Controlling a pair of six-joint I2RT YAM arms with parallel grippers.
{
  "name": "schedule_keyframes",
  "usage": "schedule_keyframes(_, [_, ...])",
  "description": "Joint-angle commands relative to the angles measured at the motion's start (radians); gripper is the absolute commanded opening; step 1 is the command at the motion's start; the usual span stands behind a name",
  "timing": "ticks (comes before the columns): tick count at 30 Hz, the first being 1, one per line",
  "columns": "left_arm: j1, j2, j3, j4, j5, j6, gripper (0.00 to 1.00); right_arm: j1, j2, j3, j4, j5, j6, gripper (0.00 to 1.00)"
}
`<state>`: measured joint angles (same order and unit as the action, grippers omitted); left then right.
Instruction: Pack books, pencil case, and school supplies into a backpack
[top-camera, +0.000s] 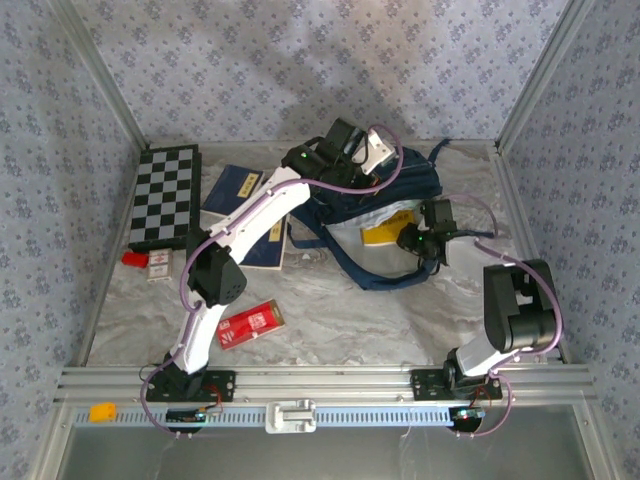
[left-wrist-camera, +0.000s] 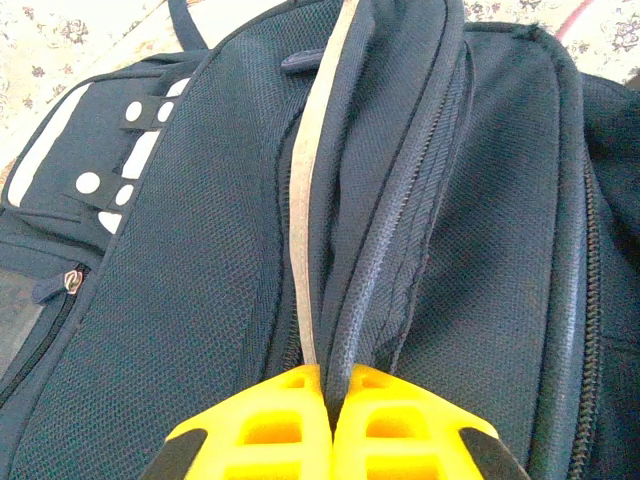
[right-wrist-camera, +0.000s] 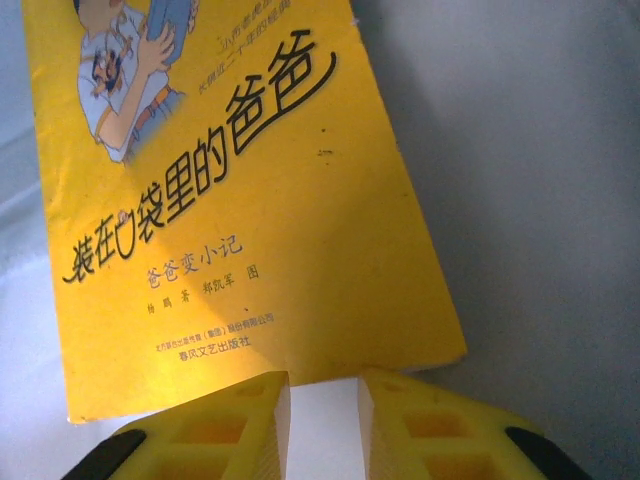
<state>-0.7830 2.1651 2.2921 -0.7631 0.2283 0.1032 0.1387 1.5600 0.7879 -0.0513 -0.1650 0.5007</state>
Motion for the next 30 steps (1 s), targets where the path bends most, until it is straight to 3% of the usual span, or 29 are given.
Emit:
schedule_keyframes(1, [0.008,-0.051,0.055,0.071,0.058,-0.008,0.0,-0.016,0.024,0.033,0.093,-0.036,-0.052,0.26])
schedule_keyframes(6, [0.014,-0.045,0.046,0.071,0.06,-0.023,0.0,0.006,-0.12,-0.013,0.008,-0.082,-0.099,0.35])
schedule_keyframes(12, [0.01,-0.059,-0.077,0.131,0.073,-0.081,0.0,0.016,-0.42,-0.122,-0.263,-0.01,-0.042,0.39])
schedule_keyframes(16, [0.0,-0.066,-0.198,0.195,0.07,-0.168,0.0,0.027,-0.598,-0.101,-0.521,0.067,0.029,0.4])
schedule_keyframes(20, [-0.009,-0.081,-0.324,0.273,0.058,-0.229,0.0,0.038,-0.708,-0.09,-0.631,-0.006,0.078,0.42])
schedule_keyframes(22, [-0.01,-0.08,-0.336,0.278,0.109,-0.249,0.01,0.06,-0.717,-0.076,-0.664,-0.028,0.086,0.44])
schedule_keyframes(25, [-0.01,-0.113,-0.385,0.265,0.199,-0.27,0.16,0.1,-0.717,-0.058,-0.681,-0.051,0.103,0.46])
schedule_keyframes(30, [0.021,-0.299,-0.629,0.374,0.181,-0.399,0.42,0.194,-0.684,-0.044,-0.634,-0.07,0.153,0.5])
